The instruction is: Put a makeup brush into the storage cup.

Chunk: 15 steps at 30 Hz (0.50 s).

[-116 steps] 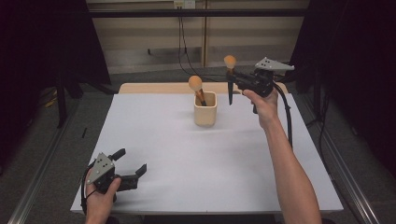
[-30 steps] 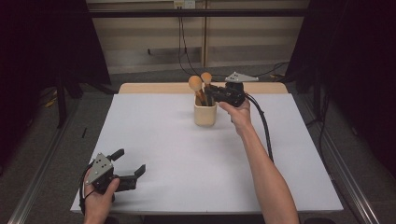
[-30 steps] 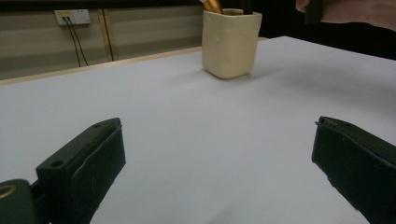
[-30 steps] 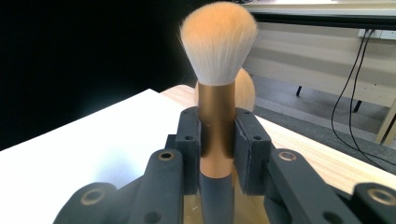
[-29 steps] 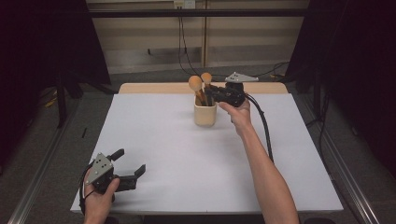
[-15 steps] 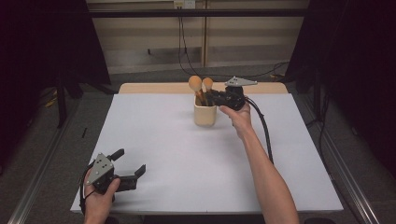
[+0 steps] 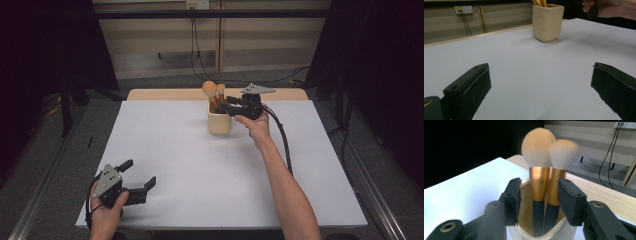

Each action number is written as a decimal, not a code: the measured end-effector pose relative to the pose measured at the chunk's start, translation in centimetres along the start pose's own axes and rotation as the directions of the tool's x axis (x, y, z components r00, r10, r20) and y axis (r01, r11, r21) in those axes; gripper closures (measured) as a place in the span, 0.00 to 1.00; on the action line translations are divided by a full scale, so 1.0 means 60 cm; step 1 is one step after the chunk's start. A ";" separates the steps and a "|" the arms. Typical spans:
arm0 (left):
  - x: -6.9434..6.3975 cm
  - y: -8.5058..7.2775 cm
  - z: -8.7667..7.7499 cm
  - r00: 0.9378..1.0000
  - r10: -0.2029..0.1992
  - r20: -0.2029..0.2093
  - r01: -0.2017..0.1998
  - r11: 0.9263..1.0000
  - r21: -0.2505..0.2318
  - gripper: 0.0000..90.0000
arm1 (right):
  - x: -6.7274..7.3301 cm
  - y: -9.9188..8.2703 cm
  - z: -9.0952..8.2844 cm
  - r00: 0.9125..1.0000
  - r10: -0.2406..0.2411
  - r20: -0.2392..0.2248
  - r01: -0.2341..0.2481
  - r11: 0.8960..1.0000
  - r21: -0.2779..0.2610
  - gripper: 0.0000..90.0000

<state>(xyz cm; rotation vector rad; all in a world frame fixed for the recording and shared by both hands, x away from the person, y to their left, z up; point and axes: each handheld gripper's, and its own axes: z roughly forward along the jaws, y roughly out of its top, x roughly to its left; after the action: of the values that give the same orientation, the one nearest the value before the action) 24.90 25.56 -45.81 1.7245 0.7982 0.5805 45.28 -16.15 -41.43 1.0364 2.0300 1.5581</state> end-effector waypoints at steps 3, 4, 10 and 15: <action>0.000 0.000 0.001 1.000 -0.001 -0.001 0.001 1.000 0.003 0.03 | -0.002 -0.005 -0.004 1.000 -0.015 0.011 0.014 1.000 0.017 0.51; 0.000 -0.001 0.001 1.000 -0.001 -0.002 0.001 1.000 0.003 0.03 | -0.003 -0.007 -0.006 1.000 -0.011 0.010 0.010 1.000 0.017 0.46; 0.000 -0.001 0.002 1.000 -0.004 -0.004 0.004 1.000 0.004 0.03 | -0.006 -0.008 -0.020 1.000 0.002 -0.016 -0.002 1.000 -0.003 0.16; 0.000 0.000 0.003 1.000 -0.006 -0.006 0.006 1.000 0.005 0.03 | -0.003 -0.015 -0.030 1.000 -0.010 -0.010 0.010 1.000 -0.014 0.01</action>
<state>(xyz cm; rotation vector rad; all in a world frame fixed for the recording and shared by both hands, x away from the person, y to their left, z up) 25.05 25.45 -45.88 1.7248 0.8096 0.5804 43.86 -17.55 -41.76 1.0140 2.0246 1.5734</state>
